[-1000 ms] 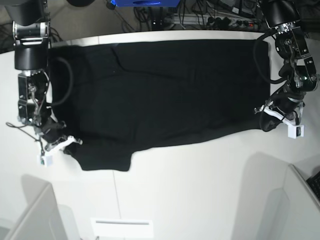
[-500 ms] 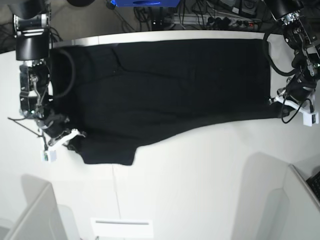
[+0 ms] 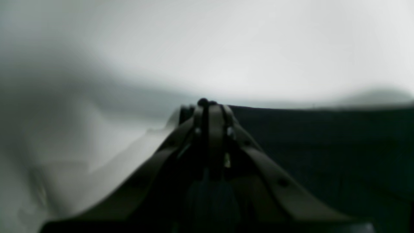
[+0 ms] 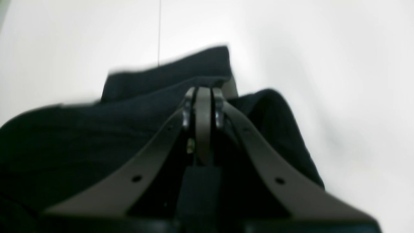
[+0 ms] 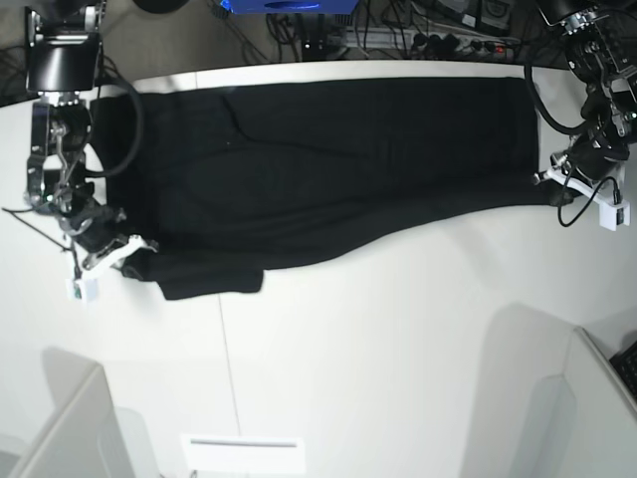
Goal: Fold the T-shirt properly
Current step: 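Lift the grasped edge and fold it over toward the collar edge with both grippers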
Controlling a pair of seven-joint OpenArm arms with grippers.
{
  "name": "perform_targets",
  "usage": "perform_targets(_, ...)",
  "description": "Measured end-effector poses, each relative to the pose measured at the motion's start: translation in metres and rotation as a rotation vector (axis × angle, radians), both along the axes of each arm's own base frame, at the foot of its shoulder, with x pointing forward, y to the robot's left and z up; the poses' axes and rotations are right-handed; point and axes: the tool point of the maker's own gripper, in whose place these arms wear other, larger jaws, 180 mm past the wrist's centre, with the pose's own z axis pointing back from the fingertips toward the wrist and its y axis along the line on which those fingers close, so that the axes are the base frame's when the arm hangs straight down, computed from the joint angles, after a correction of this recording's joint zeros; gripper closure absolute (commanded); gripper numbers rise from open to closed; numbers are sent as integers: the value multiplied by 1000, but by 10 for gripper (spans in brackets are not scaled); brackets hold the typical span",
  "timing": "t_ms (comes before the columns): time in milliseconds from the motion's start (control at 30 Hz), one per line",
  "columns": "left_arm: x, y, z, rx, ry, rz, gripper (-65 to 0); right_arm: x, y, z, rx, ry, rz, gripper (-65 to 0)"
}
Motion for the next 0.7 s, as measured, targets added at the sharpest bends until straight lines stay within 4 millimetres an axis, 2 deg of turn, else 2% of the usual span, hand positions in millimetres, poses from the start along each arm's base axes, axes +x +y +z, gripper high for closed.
perform_targets(67,3,-3,8,16,-19,-14,0,-3,2,3,-6,-7,9,0)
perform_targets(167,9,-6,23,37,-67,-30,0,-5,-3,19,13,-64,-22,0)
perform_targets(233,7,-6,21,38,-60,-31,0,-10,-10,23,19,-79,-53,0)
perform_targets(367,5,-7,19,38,-50,-31,0,-25,-15,11,20,-5,-67,0)
perform_targets(467,5,-7,19,37,-49,-31,0,-32,-24,19,11,-20,-89,0)
perform_targets(567,-6,-9,10,25,12,-43,0,-41,-31,26,-10,-37,-100,0)
perform_targets(700,-9,-10,7,23,34,-47,0,-57,-29,22,-18,-21,-92,0)
